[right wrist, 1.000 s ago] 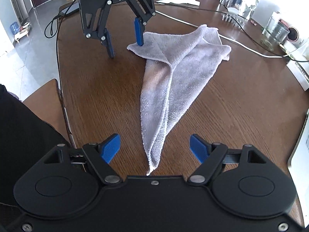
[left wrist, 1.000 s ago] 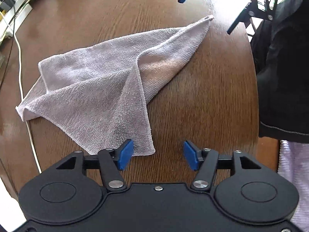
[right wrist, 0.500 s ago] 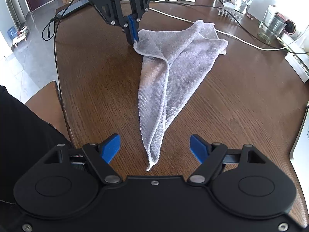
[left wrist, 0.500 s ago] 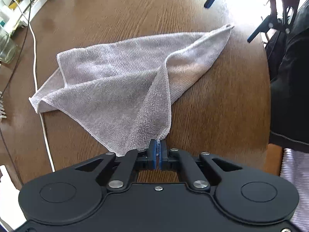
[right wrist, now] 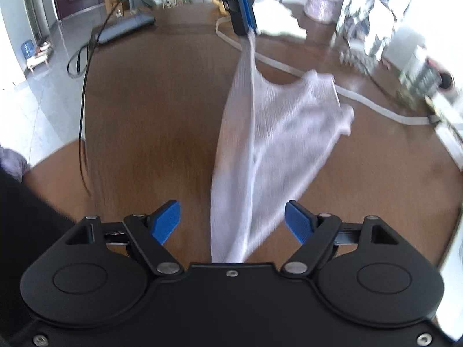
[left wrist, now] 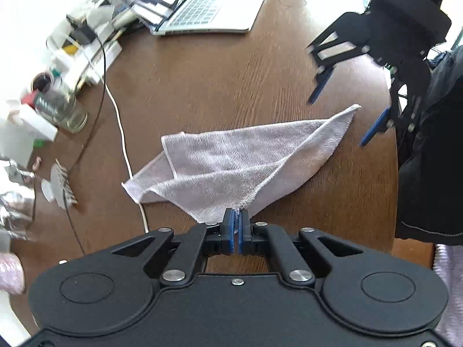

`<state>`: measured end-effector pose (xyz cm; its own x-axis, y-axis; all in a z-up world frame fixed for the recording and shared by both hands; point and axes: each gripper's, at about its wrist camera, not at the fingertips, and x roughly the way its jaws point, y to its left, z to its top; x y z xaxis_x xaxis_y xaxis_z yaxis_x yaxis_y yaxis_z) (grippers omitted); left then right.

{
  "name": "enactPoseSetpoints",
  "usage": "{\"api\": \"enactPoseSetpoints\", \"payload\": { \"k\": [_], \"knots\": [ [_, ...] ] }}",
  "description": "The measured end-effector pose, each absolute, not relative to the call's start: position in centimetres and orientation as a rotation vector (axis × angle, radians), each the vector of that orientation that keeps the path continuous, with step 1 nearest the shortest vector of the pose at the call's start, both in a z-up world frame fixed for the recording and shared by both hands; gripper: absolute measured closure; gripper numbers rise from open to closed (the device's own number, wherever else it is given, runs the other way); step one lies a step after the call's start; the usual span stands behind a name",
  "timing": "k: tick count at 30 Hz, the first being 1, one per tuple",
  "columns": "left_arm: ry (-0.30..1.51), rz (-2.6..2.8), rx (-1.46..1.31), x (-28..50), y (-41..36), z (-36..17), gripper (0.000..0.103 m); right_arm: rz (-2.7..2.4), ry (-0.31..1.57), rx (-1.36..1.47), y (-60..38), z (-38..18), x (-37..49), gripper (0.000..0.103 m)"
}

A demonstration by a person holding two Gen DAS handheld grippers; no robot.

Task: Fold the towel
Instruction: 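Grasp a towel corner with the left gripper while the right gripper pinches the opposite corner, then lift the towel by two corners with both grippers and let it hang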

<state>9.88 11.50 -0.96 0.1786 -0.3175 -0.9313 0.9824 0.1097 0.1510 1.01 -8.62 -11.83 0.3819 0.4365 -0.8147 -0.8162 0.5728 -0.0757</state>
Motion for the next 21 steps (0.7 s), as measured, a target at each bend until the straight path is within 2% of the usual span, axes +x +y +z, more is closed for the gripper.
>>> {"api": "enactPoseSetpoints", "payload": {
  "k": [8,9,10,11,12,21],
  "knots": [
    [0.839,-1.201,1.045,8.7,11.2,-0.2,0.1,0.877,0.747,-0.413,-2.6,-9.9,5.8,0.021],
    [0.836,-1.201,1.052,8.6,11.2,-0.2,0.1,0.882,0.757,-0.399,-2.2,-10.0,6.4,0.031],
    [0.833,-1.2,1.057,8.6,11.3,-0.2,0.1,0.883,0.77,-0.39,-1.9,-10.2,6.9,0.066],
    [0.835,-1.197,1.061,8.6,11.4,-0.3,0.1,0.877,0.79,-0.39,-2.0,-10.5,7.2,0.077],
    [0.834,-1.195,1.062,8.6,11.6,-0.3,0.1,0.87,0.81,-0.389,-2.1,-10.8,7.5,0.094],
    [0.832,-1.154,1.041,9.2,12.9,-0.6,0.1,0.856,0.92,-0.385,-6.6,-12.9,5.3,0.095]
  ]
}}
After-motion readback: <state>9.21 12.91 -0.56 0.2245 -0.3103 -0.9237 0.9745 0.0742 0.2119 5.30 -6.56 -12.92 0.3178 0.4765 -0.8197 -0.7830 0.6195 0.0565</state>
